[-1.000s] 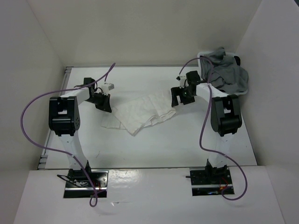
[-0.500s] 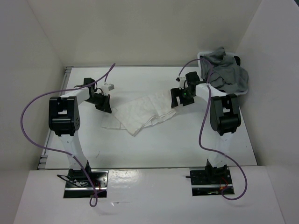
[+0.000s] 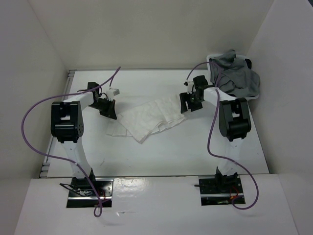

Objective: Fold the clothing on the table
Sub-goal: Fold the skirt

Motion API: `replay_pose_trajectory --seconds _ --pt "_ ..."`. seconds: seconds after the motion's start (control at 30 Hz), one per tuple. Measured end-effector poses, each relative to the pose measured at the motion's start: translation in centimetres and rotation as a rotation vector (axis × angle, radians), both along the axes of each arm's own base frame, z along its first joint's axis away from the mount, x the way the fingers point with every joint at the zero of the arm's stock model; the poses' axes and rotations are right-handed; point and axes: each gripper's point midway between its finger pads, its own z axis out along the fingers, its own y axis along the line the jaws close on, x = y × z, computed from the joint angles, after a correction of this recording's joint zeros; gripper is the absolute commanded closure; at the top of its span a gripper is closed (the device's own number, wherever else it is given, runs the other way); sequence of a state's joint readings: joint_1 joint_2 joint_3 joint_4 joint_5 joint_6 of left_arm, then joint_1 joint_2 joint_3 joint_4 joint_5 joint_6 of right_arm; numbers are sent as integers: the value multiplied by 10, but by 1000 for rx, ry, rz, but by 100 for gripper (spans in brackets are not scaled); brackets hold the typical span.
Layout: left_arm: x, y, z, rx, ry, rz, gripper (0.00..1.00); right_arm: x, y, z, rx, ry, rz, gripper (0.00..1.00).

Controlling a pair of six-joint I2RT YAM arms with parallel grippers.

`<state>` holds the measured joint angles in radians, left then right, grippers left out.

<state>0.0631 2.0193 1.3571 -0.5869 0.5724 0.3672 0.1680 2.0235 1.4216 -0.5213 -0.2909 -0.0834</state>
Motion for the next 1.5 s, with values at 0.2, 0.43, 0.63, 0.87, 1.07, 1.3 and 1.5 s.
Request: replay_pose_trajectory --seconds 0.2,0.43,0.63,0.87,1.07,1.3,1.5 --pt "-2 0 0 -2 7 0 100 -3 16 -1 -30 -7 39 25" --pt "-3 0 0 -3 13 -1 100 -5 28 -3 -45 -13 79 35" --pt "-4 -1 0 -3 18 -1 100 -2 28 -6 -49 -11 90 66" --pt "-5 -1 0 -3 23 -1 100 -3 32 -8 -29 0 103 88" --pt "-8 -1 0 -5 33 -1 100 -6 38 -8 -25 3 132 100" --pt "-9 -1 0 -6 40 -1 100 -12 48 -3 -85 -6 162 100" --pt "-11 -1 0 -5 50 0 100 -7 60 30 -201 -95 176 100"
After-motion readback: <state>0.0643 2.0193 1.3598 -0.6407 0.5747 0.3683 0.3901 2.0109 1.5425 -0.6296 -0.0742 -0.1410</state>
